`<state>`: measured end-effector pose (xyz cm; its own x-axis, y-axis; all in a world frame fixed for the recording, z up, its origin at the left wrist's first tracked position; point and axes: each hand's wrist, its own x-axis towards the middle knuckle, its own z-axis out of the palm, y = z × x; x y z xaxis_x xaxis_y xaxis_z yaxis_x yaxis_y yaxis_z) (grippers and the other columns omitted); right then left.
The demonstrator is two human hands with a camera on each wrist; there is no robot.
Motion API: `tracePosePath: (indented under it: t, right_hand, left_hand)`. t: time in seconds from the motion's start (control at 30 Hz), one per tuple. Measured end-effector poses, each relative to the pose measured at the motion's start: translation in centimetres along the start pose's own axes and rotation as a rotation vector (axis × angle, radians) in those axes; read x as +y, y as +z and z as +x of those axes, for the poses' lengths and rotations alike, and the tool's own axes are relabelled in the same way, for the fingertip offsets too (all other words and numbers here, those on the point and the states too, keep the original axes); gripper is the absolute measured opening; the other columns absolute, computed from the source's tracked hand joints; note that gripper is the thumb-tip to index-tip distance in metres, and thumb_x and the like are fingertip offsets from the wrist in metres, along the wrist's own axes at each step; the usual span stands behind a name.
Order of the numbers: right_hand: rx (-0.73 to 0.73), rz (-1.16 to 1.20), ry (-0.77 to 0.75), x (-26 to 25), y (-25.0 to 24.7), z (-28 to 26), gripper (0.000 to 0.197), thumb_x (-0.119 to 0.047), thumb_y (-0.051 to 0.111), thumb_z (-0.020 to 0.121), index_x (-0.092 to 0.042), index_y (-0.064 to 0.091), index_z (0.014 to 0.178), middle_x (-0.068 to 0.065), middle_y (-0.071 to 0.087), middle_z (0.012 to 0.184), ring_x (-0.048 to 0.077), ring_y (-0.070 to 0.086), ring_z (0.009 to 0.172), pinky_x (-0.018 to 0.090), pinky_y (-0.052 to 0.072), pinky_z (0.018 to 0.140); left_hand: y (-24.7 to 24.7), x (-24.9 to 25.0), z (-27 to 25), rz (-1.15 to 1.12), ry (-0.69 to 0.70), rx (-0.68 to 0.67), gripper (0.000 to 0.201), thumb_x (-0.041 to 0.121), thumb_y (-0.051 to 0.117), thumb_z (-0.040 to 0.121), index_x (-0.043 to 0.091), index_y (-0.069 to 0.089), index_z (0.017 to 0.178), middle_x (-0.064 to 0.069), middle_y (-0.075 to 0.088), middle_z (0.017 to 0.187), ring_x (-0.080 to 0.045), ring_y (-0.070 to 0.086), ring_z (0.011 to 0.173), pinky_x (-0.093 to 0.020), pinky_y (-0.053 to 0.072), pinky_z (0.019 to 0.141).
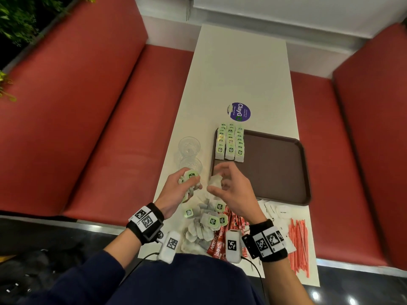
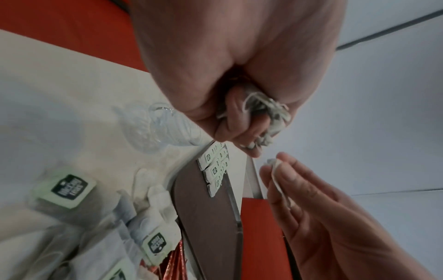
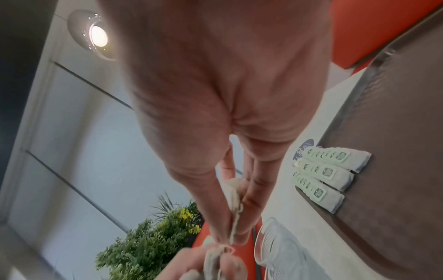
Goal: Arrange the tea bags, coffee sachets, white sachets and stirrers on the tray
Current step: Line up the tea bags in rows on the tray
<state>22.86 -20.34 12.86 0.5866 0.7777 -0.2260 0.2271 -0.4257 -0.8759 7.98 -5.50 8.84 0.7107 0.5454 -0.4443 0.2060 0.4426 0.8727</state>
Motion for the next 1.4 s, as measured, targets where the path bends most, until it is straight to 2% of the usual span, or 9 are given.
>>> tracePosePath:
  t: [0.1, 0.23, 0.47, 0.57, 0.73, 0.93, 1.0, 1.13, 1.4]
  right_hand:
    - [0.041, -0.053, 0.080, -0.2, -1.2, 0.2, 0.058, -0.036, 0.096, 0.083, -0.038, 0.057, 0.126, -0.009, 0.059, 0.126, 0.011, 0.071, 0.095, 0.033, 0.063, 0.086]
    - [-0.035, 0.195, 0.192, -0.3, -1.6, 0.3, 0.062, -0.040, 0.101, 0.075, -0.031, 0.058, 0.120, 0.003, 0.060, 0.131, 0.020, 0.075, 0.102, 0.035, 0.062, 0.085]
    - [-0.090, 0.592, 0.223, -0.5, -2.2, 0.4, 0.071, -0.035, 0.101, 0.075, -0.006, 0.058, 0.123, 0.032, 0.062, 0.134, 0.041, 0.075, 0.114, 0.053, 0.062, 0.103]
    - [-0.119, 0.627, 0.147, -0.9, -3.2, 0.0, 0.059, -0.027, 0.093, 0.083, -0.006, 0.062, 0.129, 0.025, 0.065, 0.134, 0.042, 0.077, 0.112, 0.054, 0.062, 0.102]
    - [-0.044, 0.182, 0.048, 0.5, -2.5, 0.7, 0.023, -0.037, 0.088, 0.093, -0.033, 0.077, 0.113, -0.002, 0.078, 0.112, 0.023, 0.078, 0.101, 0.047, 0.067, 0.089]
    - [-0.078, 0.414, 0.128, 0.7, -2.6, 1.3, 0.043, -0.029, 0.083, 0.097, -0.030, 0.066, 0.136, 0.006, 0.082, 0.112, 0.024, 0.078, 0.105, 0.036, 0.064, 0.087]
    - [-0.054, 0.445, 0.120, 0.9, -2.7, 1.6, 0.038, -0.028, 0.081, 0.099, -0.027, 0.068, 0.135, 0.007, 0.082, 0.111, 0.020, 0.077, 0.099, 0.038, 0.063, 0.088]
    - [-0.012, 0.508, 0.097, 0.9, -2.8, 2.2, 0.028, -0.034, 0.073, 0.104, -0.026, 0.072, 0.131, 0.012, 0.079, 0.112, 0.014, 0.071, 0.089, 0.039, 0.061, 0.087]
    - [0.111, 0.461, 0.008, 2.1, -2.6, 3.8, 0.025, -0.014, 0.084, 0.096, -0.013, 0.073, 0.118, 0.013, 0.082, 0.103, 0.035, 0.078, 0.101, 0.057, 0.058, 0.099]
  left_hand:
    - [-0.3, 0.8, -0.4, 0.172, 0.118, -0.065, 0.021, 0.008, 0.072, 0.101, 0.022, 0.069, 0.117, -0.014, 0.074, 0.088, -0.022, 0.056, 0.063, -0.028, 0.045, 0.055]
    - [0.1, 1.4, -0.6, 0.439, 0.303, -0.251, 0.035, 0.020, 0.076, 0.103, 0.032, 0.068, 0.135, 0.013, 0.070, 0.124, -0.003, 0.071, 0.090, -0.017, 0.051, 0.074]
    - [0.9, 1.4, 0.2, 0.484, 0.346, -0.146, 0.016, 0.026, 0.074, 0.103, 0.026, 0.076, 0.119, 0.018, 0.073, 0.086, -0.002, 0.061, 0.067, -0.012, 0.044, 0.061]
    - [1.0, 1.3, 0.5, 0.394, 0.210, -0.129, 0.019, 0.038, 0.078, 0.100, 0.029, 0.074, 0.115, 0.006, 0.074, 0.081, -0.012, 0.057, 0.061, -0.025, 0.042, 0.054]
    - [1.7, 1.1, 0.7, 0.496, 0.218, -0.234, 0.010, 0.036, 0.077, 0.101, 0.041, 0.073, 0.109, 0.025, 0.075, 0.094, -0.002, 0.071, 0.078, -0.015, 0.047, 0.066]
    - [1.8, 0.9, 1.6, 0.506, 0.193, -0.222, 0.013, 0.028, 0.076, 0.102, 0.036, 0.076, 0.112, 0.018, 0.078, 0.110, -0.009, 0.075, 0.092, -0.025, 0.053, 0.075]
    - [1.8, 0.9, 2.1, 0.532, 0.173, -0.208, 0.012, 0.032, 0.077, 0.101, 0.034, 0.076, 0.113, 0.011, 0.078, 0.111, -0.020, 0.075, 0.096, -0.040, 0.056, 0.086]
    - [2.0, 1.0, 3.0, 0.573, 0.166, -0.182, 0.013, 0.033, 0.078, 0.100, 0.043, 0.074, 0.107, 0.017, 0.077, 0.106, -0.022, 0.074, 0.095, -0.027, 0.054, 0.083]
    - [2.5, 0.8, 4.9, 0.526, 0.155, -0.186, 0.026, 0.049, 0.082, 0.093, 0.036, 0.077, 0.115, 0.011, 0.078, 0.108, -0.014, 0.073, 0.096, -0.046, 0.059, 0.090]
